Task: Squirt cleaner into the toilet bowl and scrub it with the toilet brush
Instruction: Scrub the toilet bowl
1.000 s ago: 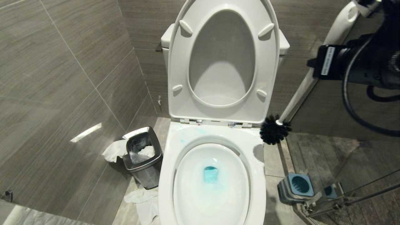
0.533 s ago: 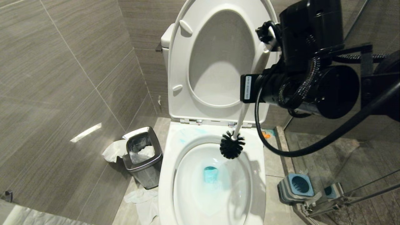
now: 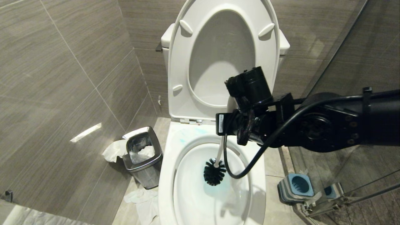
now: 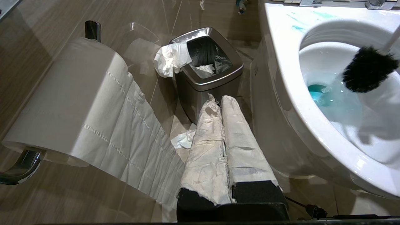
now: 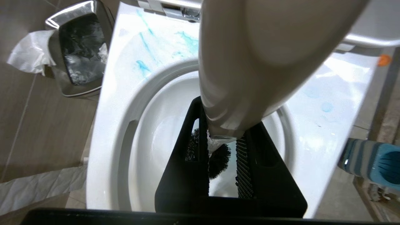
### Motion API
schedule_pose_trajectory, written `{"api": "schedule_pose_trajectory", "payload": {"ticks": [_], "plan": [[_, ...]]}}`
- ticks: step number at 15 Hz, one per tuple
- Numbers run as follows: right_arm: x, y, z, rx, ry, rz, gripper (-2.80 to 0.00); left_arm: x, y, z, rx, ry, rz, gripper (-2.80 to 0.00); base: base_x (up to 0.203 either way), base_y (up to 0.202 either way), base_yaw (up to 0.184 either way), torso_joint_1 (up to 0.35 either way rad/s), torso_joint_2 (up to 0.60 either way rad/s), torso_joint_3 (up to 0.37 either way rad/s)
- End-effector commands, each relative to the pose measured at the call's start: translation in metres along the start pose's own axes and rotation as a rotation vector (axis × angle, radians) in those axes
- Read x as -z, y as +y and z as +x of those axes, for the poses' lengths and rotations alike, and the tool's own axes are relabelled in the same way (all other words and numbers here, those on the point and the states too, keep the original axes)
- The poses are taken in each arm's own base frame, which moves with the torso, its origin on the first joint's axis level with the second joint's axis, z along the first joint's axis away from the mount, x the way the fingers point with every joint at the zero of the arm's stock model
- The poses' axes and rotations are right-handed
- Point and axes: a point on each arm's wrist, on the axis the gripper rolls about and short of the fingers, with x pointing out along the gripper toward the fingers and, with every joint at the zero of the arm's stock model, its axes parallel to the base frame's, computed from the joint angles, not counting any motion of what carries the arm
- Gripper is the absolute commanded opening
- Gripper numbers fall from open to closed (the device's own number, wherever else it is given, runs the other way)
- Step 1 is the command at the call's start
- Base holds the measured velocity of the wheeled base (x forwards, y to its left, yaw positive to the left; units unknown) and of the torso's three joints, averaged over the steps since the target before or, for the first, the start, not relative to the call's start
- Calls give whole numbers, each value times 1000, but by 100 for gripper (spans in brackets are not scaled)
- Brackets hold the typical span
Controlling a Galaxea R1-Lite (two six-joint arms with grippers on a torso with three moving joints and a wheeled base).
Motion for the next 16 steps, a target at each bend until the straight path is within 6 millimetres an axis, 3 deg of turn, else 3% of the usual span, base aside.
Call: {"api": "schedule_pose_trajectory", "payload": {"ticks": [1,4,9,11,14,16], "plan": [[29,4,46,33,43,-16,-280,0,0,0,-1,1,0,-280,0,0,0,0,0,0],[43,-7,84,76,42,-10,-280,0,0,0,-1,1,0,-280,0,0,0,0,0,0],[67,-14,123,98,33,-8,-280,0,0,0,-1,1,0,-280,0,0,0,0,0,0],[76,-7,117,80,49,-22,-280,0,0,0,-1,1,0,-280,0,0,0,0,0,0],[83,4,81,36,72,-56,-280,0,0,0,0,1,0,-280,0,0,0,0,0,0],[66,5,52,6,31,-48,-280,0,0,0,-1,1,0,-280,0,0,0,0,0,0]]}}
